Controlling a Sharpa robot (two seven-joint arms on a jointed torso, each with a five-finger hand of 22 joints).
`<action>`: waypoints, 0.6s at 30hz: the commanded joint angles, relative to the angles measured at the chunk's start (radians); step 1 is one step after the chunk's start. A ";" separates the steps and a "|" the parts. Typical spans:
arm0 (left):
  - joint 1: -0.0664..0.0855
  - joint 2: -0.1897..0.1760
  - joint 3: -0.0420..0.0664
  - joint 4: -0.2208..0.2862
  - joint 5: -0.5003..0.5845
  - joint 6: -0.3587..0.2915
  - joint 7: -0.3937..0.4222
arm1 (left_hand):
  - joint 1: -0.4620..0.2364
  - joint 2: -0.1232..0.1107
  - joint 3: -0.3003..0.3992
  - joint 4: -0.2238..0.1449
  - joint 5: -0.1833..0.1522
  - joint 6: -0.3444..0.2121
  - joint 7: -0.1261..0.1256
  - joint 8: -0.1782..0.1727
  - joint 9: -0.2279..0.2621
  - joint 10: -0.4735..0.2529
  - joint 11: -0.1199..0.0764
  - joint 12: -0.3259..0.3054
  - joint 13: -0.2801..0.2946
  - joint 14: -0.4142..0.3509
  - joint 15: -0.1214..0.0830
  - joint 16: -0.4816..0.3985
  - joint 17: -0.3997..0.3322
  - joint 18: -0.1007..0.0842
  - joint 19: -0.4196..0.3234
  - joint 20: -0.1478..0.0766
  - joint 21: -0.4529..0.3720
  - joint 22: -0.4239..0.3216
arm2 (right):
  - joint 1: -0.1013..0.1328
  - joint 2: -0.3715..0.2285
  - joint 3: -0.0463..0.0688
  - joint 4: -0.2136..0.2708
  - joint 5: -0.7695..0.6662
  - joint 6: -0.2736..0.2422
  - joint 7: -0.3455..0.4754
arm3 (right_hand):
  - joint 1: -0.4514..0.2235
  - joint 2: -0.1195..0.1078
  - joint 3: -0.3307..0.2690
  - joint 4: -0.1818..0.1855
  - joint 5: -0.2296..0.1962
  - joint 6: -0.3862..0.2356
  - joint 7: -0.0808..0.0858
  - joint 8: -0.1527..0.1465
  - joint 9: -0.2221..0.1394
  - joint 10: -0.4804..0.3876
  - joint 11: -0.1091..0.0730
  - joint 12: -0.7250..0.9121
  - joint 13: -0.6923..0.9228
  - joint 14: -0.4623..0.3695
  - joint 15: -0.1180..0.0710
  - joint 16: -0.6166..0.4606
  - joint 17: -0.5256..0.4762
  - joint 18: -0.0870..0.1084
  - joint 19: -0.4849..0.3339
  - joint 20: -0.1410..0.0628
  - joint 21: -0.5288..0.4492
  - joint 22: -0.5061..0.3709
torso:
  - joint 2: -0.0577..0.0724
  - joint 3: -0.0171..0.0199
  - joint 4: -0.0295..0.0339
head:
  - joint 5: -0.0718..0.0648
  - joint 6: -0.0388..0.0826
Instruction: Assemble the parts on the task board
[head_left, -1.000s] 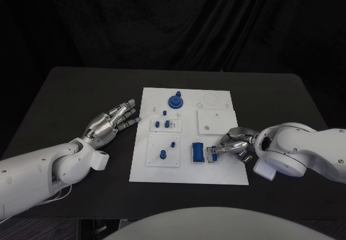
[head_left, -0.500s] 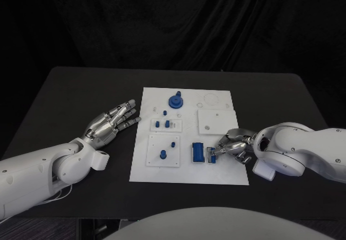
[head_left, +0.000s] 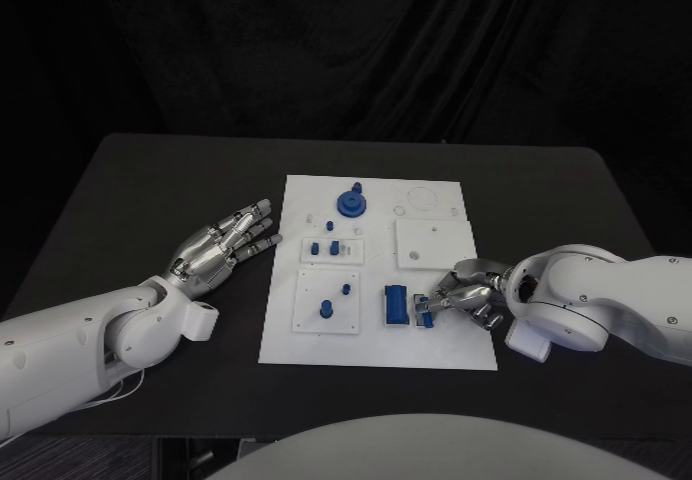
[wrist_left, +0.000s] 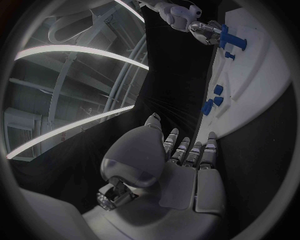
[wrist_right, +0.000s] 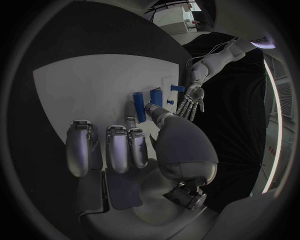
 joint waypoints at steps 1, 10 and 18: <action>-0.002 0.001 0.000 0.001 0.003 0.011 0.003 | 0.011 0.001 0.000 -0.007 0.004 -0.001 0.004 0.000 0.000 0.000 0.007 0.005 0.001 0.004 0.007 0.004 0.001 0.008 0.003 0.000 0.006 -0.001 | -0.003 0.000 0.000 0.002 0.002 0.008 -0.015 | -0.019 -0.004 -0.024 0.013 -0.014 -0.007 0.004 -0.006 -0.003 0.104 0.010 0.003 0.263 0.076 0.010 0.003 0.112 0.006 0.040 0.008 -0.006 0.213 | 0.000 0.0003 -0.0006 | 0.003 0.000; -0.003 0.002 0.000 0.000 0.003 0.012 0.001 | 0.012 0.001 0.000 -0.008 0.005 -0.001 0.004 0.000 0.000 0.000 0.007 0.005 0.001 0.004 0.007 0.004 0.001 0.008 0.004 0.000 0.006 -0.001 | -0.003 -0.003 0.000 0.006 -0.033 -0.014 -0.001 | -0.026 0.000 -0.063 0.041 -0.052 0.000 0.002 0.009 0.001 0.104 0.009 0.003 0.263 0.077 0.010 0.005 0.117 0.006 0.040 0.009 -0.006 0.213 | 0.001 0.0005 -0.0009 | 0.005 0.000; -0.003 0.001 0.000 0.000 0.003 0.012 -0.001 | 0.012 0.001 0.000 -0.009 0.006 -0.001 0.004 0.000 0.000 -0.001 0.007 0.005 0.001 0.004 0.007 0.004 0.001 0.008 0.004 0.000 0.006 -0.001 | -0.003 -0.012 0.000 0.011 -0.041 -0.037 0.015 | -0.036 0.009 -0.091 0.070 -0.067 -0.003 -0.002 0.036 0.014 0.104 0.006 0.003 0.263 0.077 0.007 0.007 0.120 0.006 0.040 0.007 -0.006 0.213 | 0.001 0.0009 -0.0006 | 0.007 0.000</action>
